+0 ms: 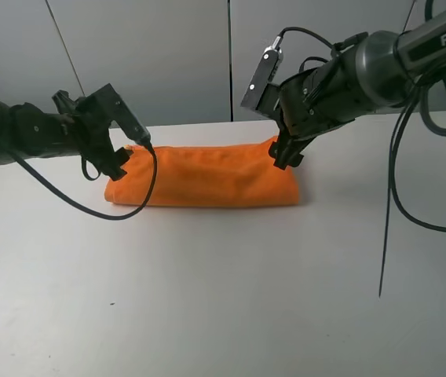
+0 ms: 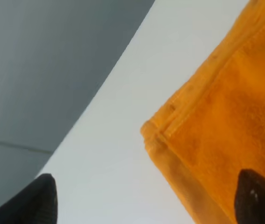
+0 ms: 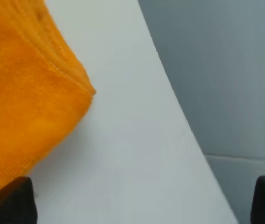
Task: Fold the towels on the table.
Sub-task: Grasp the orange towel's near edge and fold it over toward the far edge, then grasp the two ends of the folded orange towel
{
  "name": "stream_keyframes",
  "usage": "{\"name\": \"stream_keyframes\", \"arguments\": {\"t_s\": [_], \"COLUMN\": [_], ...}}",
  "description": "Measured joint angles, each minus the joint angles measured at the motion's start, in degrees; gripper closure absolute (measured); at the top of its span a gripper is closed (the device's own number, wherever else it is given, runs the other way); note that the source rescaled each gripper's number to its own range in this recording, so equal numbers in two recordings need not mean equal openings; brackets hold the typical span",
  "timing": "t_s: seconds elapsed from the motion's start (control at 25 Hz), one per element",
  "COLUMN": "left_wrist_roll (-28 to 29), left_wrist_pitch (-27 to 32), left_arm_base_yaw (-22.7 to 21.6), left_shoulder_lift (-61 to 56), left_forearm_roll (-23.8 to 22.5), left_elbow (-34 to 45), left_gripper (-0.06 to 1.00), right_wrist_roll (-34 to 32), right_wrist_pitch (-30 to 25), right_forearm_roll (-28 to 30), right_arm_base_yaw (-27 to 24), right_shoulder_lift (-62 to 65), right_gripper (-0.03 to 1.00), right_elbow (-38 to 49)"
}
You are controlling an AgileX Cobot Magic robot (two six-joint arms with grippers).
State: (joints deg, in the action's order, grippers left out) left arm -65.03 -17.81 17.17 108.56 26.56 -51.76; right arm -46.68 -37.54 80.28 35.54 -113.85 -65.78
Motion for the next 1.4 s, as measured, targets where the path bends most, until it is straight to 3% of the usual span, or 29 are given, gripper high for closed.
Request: {"name": "stream_keyframes", "arguments": {"t_s": [0.24, 0.32, 0.4, 0.52, 0.64, 0.72, 0.88, 0.96, 1.08, 1.4], "left_wrist_roll": [0.5, 3.2, 7.6, 16.1, 29.1, 39.5, 57.4, 63.1, 66.8, 67.6], "left_wrist_pitch": [19.0, 24.8, 29.1, 32.9, 35.3, 37.6, 43.6, 47.0, 50.0, 50.7], "left_arm_base_yaw": [-3.5, -5.3, -6.9, -9.1, -9.7, -9.7, -9.7, -9.7, -9.7, -9.7], "left_shoulder_lift": [-1.6, -1.6, -1.6, -1.6, -1.6, -1.5, 1.0, 3.0, 5.0, 8.3], "left_forearm_roll": [21.9, 25.4, 25.7, 21.6, 9.6, -0.1, -16.3, -20.9, -23.3, -23.8], "left_elbow": [-5.3, -6.6, -7.6, -8.5, -9.5, -10.6, -15.0, -18.0, -21.4, -22.6], "left_gripper": [-0.03, -0.03, -0.03, -0.03, -0.03, -0.03, -0.03, -0.03, -0.03, -0.03], "right_wrist_roll": [4.1, 9.5, 18.8, 35.8, 50.5, 56.2, 59.4, 58.9, 57.5, 56.8], "right_wrist_pitch": [4.1, 6.5, 7.6, 6.3, 3.3, 1.0, -5.4, -7.8, -9.7, -8.3], "right_forearm_roll": [-21.8, -32.0, -45.7, -67.6, -86.8, -95.2, -101.0, -101.8, -102.2, -103.8], "right_arm_base_yaw": [-2.2, -4.5, -7.2, -11.3, -14.7, -15.9, -16.3, -16.3, -16.3, -16.3], "right_shoulder_lift": [8.4, 10.4, 11.4, 11.4, 10.7, 9.6, 5.7, 3.0, 0.3, -2.4], "right_gripper": [-0.02, -0.02, -0.02, -0.02, -0.02, -0.02, -0.02, -0.02, -0.02, -0.02], "right_elbow": [-0.1, -0.1, -0.2, -0.9, -2.3, -4.2, -9.6, -12.2, -15.0, -15.6]}}
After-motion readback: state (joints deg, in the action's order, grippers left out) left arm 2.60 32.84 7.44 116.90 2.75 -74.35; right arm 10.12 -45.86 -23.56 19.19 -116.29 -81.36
